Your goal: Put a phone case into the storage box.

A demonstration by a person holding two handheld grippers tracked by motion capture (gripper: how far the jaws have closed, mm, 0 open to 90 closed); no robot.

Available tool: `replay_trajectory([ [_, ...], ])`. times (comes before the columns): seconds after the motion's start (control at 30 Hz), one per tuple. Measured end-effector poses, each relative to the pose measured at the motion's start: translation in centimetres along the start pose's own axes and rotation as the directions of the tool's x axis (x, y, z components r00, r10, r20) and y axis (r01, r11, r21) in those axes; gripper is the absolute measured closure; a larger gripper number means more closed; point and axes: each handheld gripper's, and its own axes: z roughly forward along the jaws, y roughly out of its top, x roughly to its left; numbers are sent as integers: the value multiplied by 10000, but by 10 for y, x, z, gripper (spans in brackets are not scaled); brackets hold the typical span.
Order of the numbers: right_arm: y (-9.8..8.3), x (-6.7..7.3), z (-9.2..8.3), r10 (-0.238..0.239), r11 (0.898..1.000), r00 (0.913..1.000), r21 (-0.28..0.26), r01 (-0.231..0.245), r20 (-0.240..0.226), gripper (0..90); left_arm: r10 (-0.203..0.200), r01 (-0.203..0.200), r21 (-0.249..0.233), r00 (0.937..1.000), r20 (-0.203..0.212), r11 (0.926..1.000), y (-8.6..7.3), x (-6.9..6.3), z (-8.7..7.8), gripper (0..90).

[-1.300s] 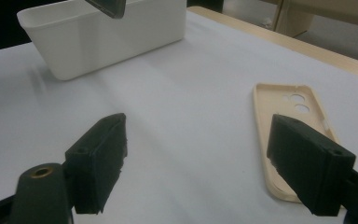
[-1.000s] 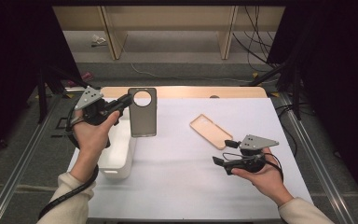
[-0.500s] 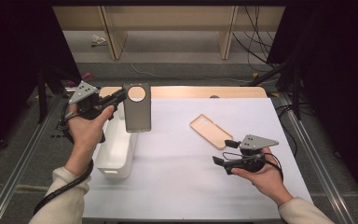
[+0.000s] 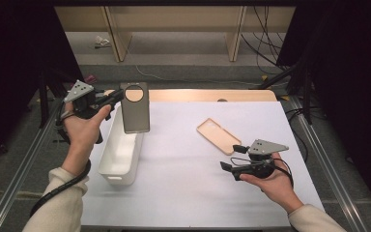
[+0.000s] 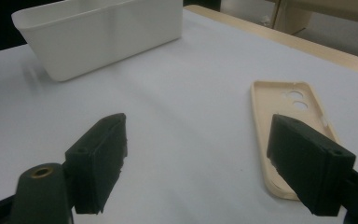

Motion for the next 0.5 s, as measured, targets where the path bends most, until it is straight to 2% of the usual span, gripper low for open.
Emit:
replay_trajectory([
  [0.5, 0, 0, 1, 43, 10000, 10000, -3, -43, -21, 211, 25, -25, 15, 9998, -203, 10000, 7, 16, 4, 838],
])
